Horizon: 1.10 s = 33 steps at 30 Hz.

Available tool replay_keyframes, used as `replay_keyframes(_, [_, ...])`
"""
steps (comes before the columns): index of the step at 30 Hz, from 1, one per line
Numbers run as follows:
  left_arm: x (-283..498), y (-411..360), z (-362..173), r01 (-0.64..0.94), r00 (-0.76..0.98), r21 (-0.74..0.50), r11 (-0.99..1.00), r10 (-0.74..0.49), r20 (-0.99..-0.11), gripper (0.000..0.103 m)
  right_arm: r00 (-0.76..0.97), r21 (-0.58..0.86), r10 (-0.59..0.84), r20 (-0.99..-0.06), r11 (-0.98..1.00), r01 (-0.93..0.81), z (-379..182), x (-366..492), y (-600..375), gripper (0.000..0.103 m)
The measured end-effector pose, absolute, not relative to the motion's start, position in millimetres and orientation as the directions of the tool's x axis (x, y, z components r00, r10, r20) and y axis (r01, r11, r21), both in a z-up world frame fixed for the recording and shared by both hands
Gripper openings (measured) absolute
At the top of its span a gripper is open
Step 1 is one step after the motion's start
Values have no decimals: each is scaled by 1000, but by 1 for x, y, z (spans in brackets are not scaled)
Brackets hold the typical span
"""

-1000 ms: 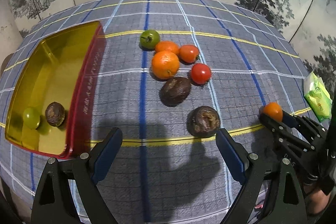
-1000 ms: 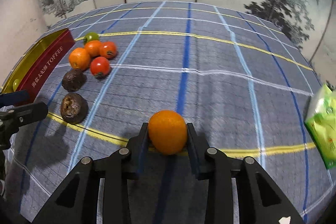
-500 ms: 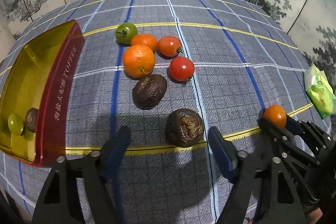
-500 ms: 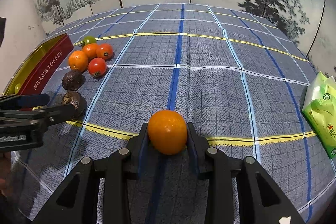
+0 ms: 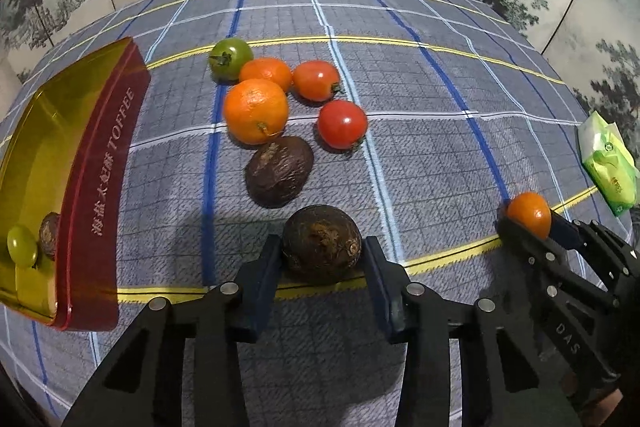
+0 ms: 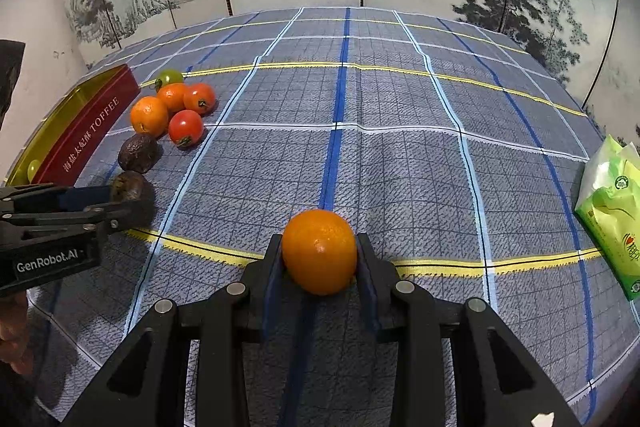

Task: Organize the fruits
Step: 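Grasp the second brown passion fruit with the left gripper while the right gripper holds the tangerine, then carry the passion fruit into the gold tin with the left gripper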

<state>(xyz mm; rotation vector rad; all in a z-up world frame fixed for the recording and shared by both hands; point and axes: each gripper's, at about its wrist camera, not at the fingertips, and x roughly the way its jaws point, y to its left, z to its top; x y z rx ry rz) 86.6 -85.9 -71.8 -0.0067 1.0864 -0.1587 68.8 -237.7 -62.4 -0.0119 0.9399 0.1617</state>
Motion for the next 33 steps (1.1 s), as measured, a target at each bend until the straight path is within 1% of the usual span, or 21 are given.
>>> replay_keyframes(12, [72,-62,-60,121,469,-59,991,-109,-877,41,581,40,113,-806,990,-138,-63,68,-236,32])
replay_keyframes(23, [62,-40,-40,118,513,-40,992,-95,-853,41,582,18,95,-808,990,-136,-63,68,-232,32])
replay_keyframes(33, [56,-15,-18,104,552,-49,993,-98,-828,41,586,8,86,-806,991,-134,-63,68,-230,32])
